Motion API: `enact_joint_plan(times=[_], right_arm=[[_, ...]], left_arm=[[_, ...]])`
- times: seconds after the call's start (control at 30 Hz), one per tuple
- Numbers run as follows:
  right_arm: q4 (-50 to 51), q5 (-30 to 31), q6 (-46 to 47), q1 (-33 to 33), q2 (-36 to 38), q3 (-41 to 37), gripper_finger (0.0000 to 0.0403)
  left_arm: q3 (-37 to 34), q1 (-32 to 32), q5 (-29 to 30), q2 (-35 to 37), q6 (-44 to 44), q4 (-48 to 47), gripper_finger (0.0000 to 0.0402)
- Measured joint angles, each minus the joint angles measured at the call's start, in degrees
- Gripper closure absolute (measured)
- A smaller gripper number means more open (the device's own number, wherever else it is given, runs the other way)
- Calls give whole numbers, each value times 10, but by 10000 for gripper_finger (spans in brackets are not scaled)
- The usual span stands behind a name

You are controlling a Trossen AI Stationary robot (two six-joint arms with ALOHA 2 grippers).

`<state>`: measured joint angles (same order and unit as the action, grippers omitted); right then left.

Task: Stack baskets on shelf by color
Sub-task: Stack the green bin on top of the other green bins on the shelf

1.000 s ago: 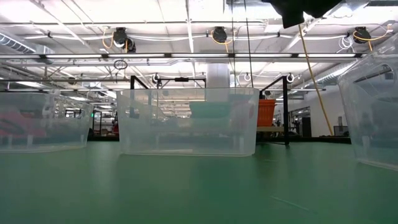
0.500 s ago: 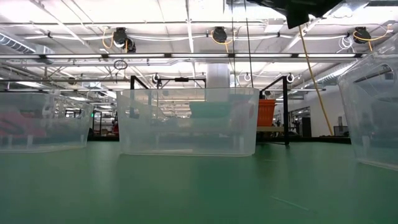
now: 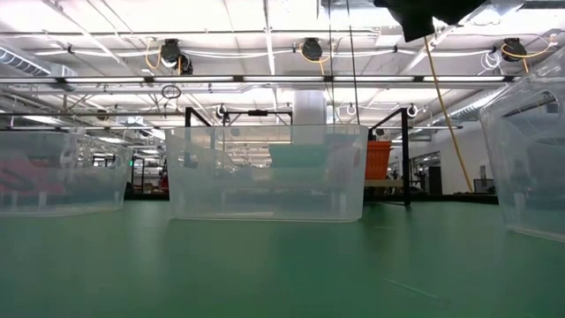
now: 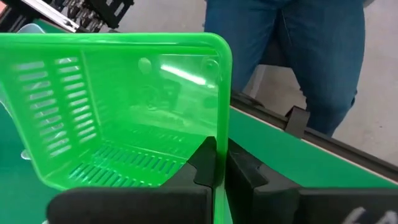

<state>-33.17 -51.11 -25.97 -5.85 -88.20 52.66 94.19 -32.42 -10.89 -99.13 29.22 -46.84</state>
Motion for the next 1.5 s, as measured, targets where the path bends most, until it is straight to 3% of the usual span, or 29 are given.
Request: enact_joint_plan(times=[0.63,0.9,1.07,1.33,1.5], right_arm=[[17,31,-57,-20,-19,-1,270],[22,28,-62,-20,-20,0,343],[22,-12,-62,-16,-20,0,397],[22,-17,-48,-4,-20,0,402],[22,-17,-46,2,-20,0,402]], left_arm=[[0,42,3,0,65,3,384],[0,61,6,2,59,-2,384],[0,76,9,2,46,-12,394],[0,89,39,2,-19,-13,362],[0,83,35,2,19,-27,392]])
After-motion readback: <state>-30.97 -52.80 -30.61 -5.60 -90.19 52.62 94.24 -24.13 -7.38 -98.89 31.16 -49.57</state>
